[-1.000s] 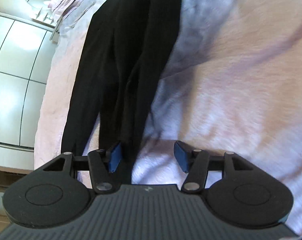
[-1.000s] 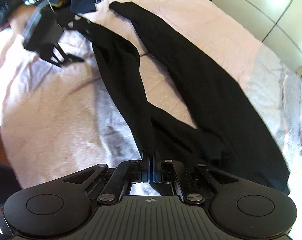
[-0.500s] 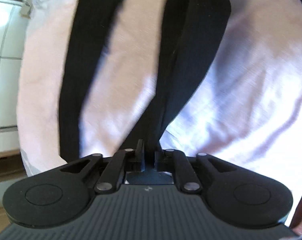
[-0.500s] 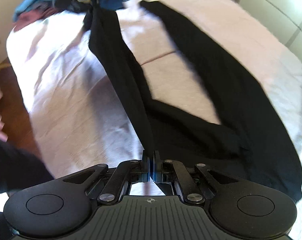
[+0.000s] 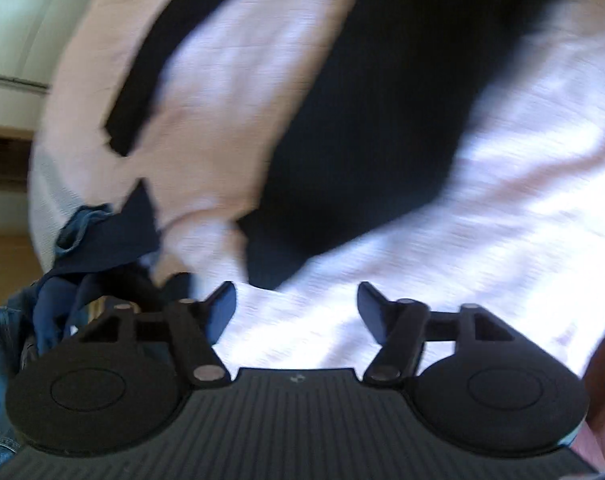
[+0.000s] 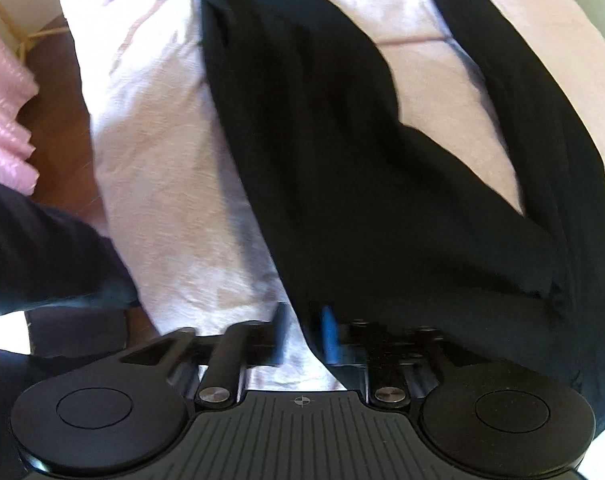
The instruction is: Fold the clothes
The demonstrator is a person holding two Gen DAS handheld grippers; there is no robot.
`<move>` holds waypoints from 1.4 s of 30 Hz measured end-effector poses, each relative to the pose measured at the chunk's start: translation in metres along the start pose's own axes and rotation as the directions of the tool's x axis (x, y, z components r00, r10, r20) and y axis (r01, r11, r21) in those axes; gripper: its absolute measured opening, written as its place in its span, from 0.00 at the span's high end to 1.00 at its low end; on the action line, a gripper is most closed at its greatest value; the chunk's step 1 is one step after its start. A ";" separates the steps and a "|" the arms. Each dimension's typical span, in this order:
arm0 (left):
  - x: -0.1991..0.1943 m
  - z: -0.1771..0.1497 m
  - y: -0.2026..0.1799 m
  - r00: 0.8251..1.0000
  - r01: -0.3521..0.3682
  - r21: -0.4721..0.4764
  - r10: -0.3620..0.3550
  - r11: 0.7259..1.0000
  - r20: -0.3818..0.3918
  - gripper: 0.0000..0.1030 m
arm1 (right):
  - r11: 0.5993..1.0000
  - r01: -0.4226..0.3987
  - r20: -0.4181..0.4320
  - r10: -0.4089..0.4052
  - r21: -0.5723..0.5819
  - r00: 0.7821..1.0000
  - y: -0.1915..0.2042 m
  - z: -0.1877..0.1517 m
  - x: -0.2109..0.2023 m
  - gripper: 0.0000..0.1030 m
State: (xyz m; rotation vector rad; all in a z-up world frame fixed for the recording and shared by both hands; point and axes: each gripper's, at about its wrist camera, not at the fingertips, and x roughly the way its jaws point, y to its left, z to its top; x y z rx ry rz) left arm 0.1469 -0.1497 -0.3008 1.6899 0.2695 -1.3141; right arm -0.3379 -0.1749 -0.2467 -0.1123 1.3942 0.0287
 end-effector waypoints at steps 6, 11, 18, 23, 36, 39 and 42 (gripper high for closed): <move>0.001 0.000 0.021 0.992 0.129 0.008 -0.129 0.992 0.008 0.63 | 0.999 0.007 0.012 -0.007 -0.050 1.000 0.004 0.029 -0.014 0.58; -0.003 -0.001 0.035 0.967 0.253 0.023 -0.253 0.967 0.005 0.84 | 0.999 0.031 0.026 -0.030 -0.029 0.999 0.000 0.050 -0.013 0.58; -0.061 0.012 0.106 0.921 0.389 -0.046 -0.388 0.920 0.028 0.88 | 0.999 0.034 0.092 -0.035 0.015 0.995 -0.004 0.075 -0.013 0.58; -0.012 0.050 0.145 0.972 0.237 -0.090 -0.235 0.967 0.028 0.77 | 0.995 0.053 0.127 -0.063 0.080 0.990 -0.010 0.083 -0.014 0.58; -0.004 0.005 0.006 0.995 -0.015 0.041 0.011 0.999 0.095 0.39 | 0.991 0.027 0.057 -0.035 0.132 0.998 0.006 0.069 0.017 0.58; 0.005 0.008 -0.048 0.988 -0.072 0.153 0.049 0.986 0.148 0.35 | 0.993 0.076 0.019 -0.078 0.091 0.997 0.009 0.071 0.041 0.58; 0.016 0.012 -0.095 0.976 -0.143 0.234 0.098 0.962 0.196 0.35 | 0.989 0.141 -0.025 -0.140 0.036 0.990 0.009 0.067 0.063 0.58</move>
